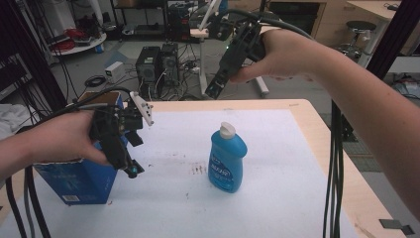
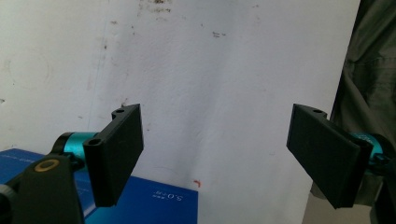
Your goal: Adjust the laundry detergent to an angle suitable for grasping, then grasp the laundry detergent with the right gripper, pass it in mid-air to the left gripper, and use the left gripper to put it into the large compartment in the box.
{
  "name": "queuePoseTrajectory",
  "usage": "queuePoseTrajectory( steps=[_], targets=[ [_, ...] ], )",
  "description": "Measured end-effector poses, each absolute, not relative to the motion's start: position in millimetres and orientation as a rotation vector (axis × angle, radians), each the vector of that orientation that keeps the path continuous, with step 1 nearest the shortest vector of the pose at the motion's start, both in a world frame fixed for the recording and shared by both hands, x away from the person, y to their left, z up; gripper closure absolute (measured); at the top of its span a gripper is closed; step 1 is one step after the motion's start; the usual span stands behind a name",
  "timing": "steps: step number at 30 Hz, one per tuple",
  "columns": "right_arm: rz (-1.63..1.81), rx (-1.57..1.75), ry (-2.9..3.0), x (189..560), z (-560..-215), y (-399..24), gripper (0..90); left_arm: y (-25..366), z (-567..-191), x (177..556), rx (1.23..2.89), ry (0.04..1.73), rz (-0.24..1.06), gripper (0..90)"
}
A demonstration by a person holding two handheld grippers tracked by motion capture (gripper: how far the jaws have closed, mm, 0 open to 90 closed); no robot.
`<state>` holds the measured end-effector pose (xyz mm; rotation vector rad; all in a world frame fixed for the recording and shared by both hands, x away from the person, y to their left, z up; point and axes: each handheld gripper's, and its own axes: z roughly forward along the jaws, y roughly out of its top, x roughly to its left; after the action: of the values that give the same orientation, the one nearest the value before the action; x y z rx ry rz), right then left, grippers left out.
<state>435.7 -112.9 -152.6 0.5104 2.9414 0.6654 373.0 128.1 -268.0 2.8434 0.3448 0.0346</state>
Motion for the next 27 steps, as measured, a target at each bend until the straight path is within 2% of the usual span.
queuePoseTrajectory(
  steps=[27],
  targets=[
    [0.710,0.545,2.911,429.8,-152.0,-128.5,11.1,127.8,-266.4,371.4,2.843,0.335,0.036,18.9]
  ],
)
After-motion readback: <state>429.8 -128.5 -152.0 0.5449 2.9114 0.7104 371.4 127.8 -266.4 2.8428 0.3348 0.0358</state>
